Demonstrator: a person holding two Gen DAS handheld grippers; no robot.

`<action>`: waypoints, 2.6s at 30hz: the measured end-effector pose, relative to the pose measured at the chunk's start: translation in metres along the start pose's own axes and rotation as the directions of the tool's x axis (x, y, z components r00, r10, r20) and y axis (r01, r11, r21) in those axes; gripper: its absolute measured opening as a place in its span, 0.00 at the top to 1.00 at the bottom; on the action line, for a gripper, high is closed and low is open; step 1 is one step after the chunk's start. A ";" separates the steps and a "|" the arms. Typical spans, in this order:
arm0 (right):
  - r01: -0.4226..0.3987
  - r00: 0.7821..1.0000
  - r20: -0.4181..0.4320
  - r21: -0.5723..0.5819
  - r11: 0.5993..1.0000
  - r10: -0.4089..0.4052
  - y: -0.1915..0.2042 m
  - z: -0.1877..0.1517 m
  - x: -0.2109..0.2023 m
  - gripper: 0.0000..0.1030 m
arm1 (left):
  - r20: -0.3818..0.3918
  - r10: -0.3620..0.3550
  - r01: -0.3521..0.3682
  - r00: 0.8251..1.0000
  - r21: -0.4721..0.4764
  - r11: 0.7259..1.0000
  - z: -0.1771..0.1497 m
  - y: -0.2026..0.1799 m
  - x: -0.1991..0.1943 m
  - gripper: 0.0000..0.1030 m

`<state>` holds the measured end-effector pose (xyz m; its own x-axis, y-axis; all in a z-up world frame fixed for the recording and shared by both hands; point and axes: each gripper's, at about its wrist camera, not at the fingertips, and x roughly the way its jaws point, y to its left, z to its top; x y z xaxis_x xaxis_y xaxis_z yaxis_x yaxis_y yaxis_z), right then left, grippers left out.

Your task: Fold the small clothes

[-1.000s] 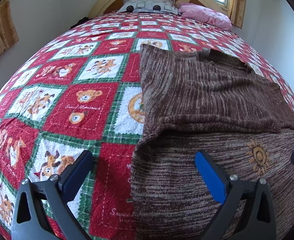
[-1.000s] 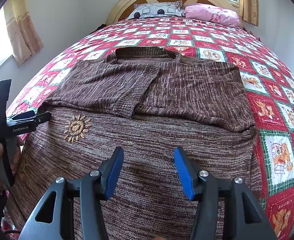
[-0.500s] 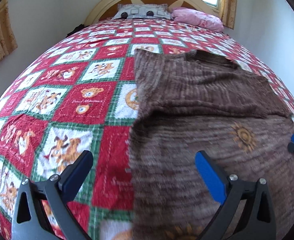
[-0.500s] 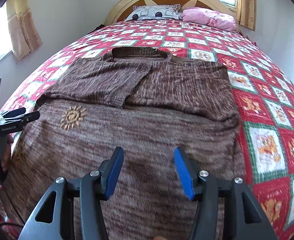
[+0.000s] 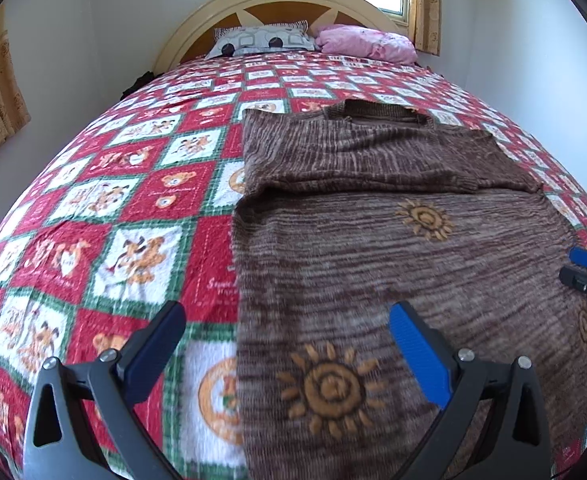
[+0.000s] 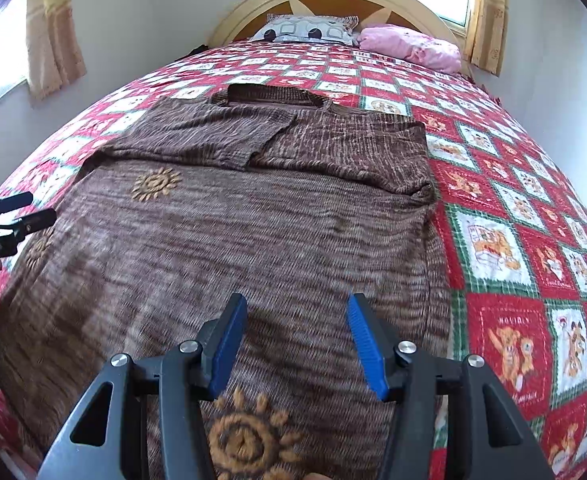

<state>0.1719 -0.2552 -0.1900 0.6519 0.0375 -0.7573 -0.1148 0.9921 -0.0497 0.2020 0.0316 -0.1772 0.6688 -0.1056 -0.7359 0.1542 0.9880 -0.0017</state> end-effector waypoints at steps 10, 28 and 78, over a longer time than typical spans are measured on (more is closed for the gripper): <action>-0.013 1.000 0.015 0.032 0.999 0.012 0.001 -0.023 -0.018 0.48 | 0.016 -0.024 0.024 1.000 0.007 1.000 -0.021 -0.010 -0.029 0.00; -0.040 0.999 0.003 0.083 0.996 0.040 0.007 -0.071 -0.053 0.48 | 0.001 -0.067 0.067 0.998 0.041 0.997 -0.061 -0.029 -0.067 0.00; -0.047 0.999 -0.010 0.122 0.991 0.049 -0.019 -0.150 -0.115 0.47 | -0.103 -0.123 0.129 0.987 0.054 0.990 -0.129 -0.022 -0.092 0.00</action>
<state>-0.0135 -0.2965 -0.2001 0.6379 0.0848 -0.7654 -0.0535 0.9964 0.0658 0.0436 0.0336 -0.1971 0.5663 -0.2146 -0.7957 0.2787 0.9585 -0.0601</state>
